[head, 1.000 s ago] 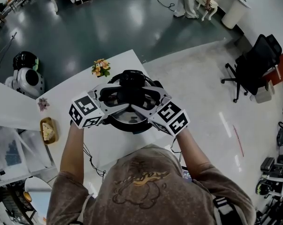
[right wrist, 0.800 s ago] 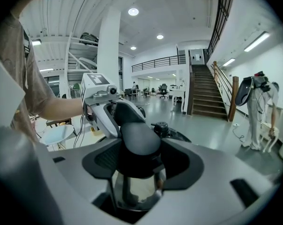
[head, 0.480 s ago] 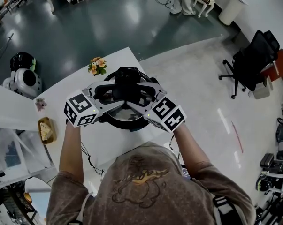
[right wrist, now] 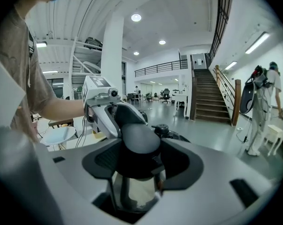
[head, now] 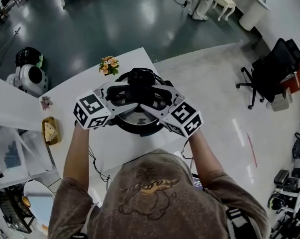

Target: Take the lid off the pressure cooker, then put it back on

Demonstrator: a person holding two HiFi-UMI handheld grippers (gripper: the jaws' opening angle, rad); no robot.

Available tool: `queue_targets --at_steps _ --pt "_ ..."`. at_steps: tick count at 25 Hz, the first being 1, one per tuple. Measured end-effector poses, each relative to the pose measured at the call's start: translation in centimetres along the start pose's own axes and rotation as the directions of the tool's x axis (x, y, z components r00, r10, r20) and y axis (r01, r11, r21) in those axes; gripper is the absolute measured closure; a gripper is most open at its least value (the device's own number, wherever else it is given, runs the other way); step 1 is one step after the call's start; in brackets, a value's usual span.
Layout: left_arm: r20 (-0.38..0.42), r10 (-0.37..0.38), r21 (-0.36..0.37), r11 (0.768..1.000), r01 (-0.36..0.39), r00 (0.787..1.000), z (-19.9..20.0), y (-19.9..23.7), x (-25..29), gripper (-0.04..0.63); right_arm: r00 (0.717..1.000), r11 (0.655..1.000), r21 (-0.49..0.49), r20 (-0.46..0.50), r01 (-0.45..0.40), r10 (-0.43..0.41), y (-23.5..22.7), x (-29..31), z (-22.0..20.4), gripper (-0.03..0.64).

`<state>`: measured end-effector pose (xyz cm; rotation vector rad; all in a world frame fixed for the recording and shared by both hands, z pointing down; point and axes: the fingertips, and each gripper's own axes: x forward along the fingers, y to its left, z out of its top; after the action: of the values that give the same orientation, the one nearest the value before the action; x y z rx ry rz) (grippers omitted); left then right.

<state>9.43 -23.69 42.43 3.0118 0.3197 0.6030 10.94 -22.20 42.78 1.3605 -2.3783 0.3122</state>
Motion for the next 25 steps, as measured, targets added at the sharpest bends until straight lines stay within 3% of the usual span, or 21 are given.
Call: queue_targets --at_steps 13,19,25 --pt "0.013 0.162 -0.076 0.984 -0.161 0.987 0.06 -0.08 -0.12 0.325 0.986 0.983 -0.077 0.021 -0.165 0.167 -0.32 0.08 0.19 0.359" --pt "0.021 0.279 -0.115 0.955 -0.275 0.960 0.21 -0.39 -0.17 0.325 0.962 0.954 -0.130 0.013 -0.270 0.274 -0.40 -0.06 0.30 0.359" --pt "0.017 0.396 -0.163 0.907 -0.388 0.918 0.18 -0.42 -0.33 0.325 0.925 0.909 -0.184 -0.002 -0.374 0.380 -0.50 0.11 0.45 0.359"
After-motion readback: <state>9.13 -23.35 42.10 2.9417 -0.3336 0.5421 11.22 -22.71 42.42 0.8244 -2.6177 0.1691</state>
